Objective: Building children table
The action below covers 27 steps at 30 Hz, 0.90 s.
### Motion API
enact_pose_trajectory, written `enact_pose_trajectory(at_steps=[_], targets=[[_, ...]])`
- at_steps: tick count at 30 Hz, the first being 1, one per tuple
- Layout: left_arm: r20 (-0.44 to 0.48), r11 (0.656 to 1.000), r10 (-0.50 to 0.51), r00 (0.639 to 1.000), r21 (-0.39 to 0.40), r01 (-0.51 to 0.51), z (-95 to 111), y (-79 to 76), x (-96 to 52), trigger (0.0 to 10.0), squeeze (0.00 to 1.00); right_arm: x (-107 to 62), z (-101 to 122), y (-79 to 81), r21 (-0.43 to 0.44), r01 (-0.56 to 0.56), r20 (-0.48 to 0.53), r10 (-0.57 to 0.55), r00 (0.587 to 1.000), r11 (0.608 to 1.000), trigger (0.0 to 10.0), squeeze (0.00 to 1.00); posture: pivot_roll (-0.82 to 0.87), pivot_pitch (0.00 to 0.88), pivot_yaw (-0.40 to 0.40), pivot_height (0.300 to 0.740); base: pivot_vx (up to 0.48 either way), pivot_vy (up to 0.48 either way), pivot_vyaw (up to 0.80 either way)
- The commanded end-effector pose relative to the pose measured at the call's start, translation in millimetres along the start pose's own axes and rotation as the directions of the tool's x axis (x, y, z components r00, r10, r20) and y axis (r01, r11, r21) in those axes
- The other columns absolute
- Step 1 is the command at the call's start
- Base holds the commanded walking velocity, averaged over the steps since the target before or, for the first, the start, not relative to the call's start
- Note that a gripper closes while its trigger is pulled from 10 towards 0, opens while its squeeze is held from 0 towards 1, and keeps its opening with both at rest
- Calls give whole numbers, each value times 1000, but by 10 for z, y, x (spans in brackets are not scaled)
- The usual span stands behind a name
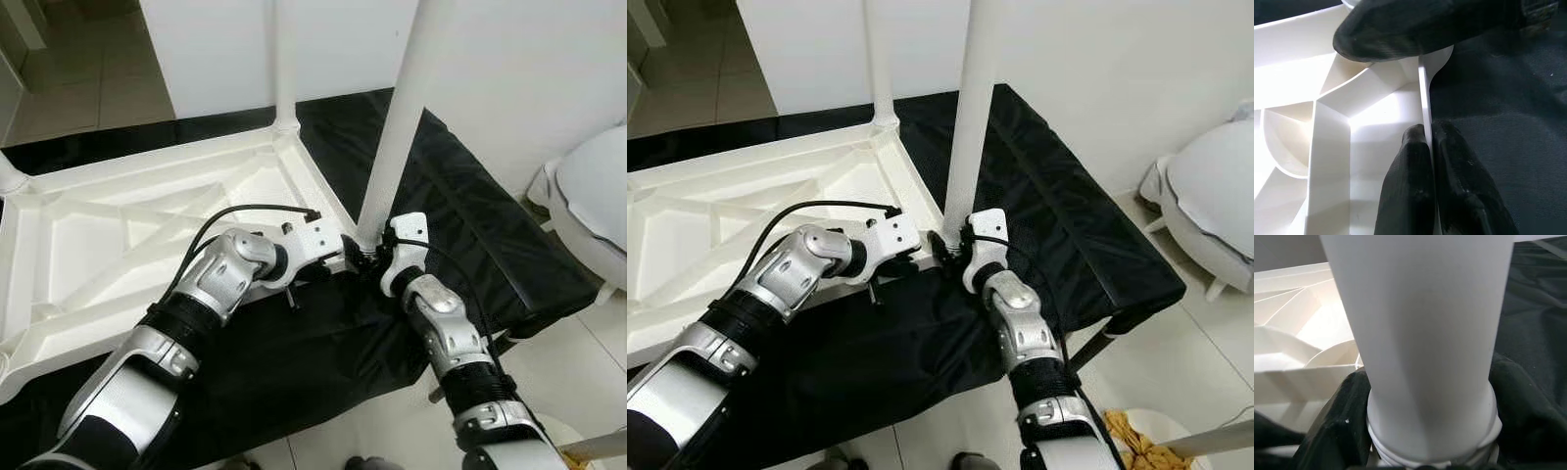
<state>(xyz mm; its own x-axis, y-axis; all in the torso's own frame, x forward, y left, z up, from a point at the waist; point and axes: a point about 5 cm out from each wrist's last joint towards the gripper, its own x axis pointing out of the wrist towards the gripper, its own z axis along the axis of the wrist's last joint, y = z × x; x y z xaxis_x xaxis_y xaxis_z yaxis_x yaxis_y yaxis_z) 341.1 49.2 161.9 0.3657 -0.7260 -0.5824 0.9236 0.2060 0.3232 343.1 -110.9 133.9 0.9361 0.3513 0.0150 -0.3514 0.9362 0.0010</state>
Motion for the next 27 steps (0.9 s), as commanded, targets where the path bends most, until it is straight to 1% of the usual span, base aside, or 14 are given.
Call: enact_pose_trajectory(at_steps=[1,3,4,5,6,12,13,14,16,17,21,25,26,27], targets=[[11,997,-56,998,45,55,82,-64,40,10000,0,-13,-168,-93,133,198,-99,-186,978,971,0,0,-63,79,58,740,0,0,0],[9,998,-55,998,45,54,81,-60,40,10000,0,3,-165,-59,157,323,-106,-309,945,933,0,0,-65,78,57,740,0,0,0],[9,998,-55,998,45,54,81,-60,40,10000,0,3,-165,-59,157,323,-106,-309,945,933,0,0,-65,78,57,740,0,0,0],[10,998,-54,998,45,54,82,-58,41,10000,0,16,-152,-6,171,386,-107,-372,922,907,0,0,-65,77,56,740,0,0,0],[11,998,-54,998,45,53,84,-58,43,10000,0,21,-142,27,172,400,-108,-386,916,900,0,0,-65,78,55,740,0,0,0],[15,998,-54,998,44,53,97,-63,51,10000,0,54,-90,159,144,366,-87,-357,930,919,0,0,-65,79,51,740,0,0,0],[15,998,-53,998,44,53,96,-62,51,10000,0,53,-88,146,135,359,-87,-350,933,923,4353,0,-65,78,49,740,0,0,0],[14,998,-52,999,44,51,93,-59,50,10000,0,47,-92,117,125,361,-87,-352,932,924,10000,0,-64,76,49,740,0,0,0],[14,998,-51,999,43,50,91,-56,50,10000,0,43,-95,97,119,369,-89,-360,929,922,10000,0,-64,76,49,740,0,0,0],[13,998,-49,999,43,48,88,-52,46,10000,0,33,-92,65,114,375,-82,-368,926,920,10000,1000,-63,75,48,740,0,0,0],[12,998,-46,999,43,46,84,-46,42,10000,0,26,-77,31,117,362,-64,-356,932,925,10000,1000,-64,75,48,740,0,0,0],[14,998,-46,999,42,46,84,-49,45,10000,0,15,8,-87,81,327,-8,-327,945,942,10000,1000,-71,73,49,740,0,0,0],[18,998,-46,999,41,45,94,-52,52,10000,0,1,89,-155,54,272,41,-274,961,961,10000,937,-71,73,49,740,0,0,0],[18,998,-46,999,41,45,94,-52,52,10000,0,1,89,-155,54,272,41,-274,961,961,10000,937,-71,73,49,740,0,0,0]])
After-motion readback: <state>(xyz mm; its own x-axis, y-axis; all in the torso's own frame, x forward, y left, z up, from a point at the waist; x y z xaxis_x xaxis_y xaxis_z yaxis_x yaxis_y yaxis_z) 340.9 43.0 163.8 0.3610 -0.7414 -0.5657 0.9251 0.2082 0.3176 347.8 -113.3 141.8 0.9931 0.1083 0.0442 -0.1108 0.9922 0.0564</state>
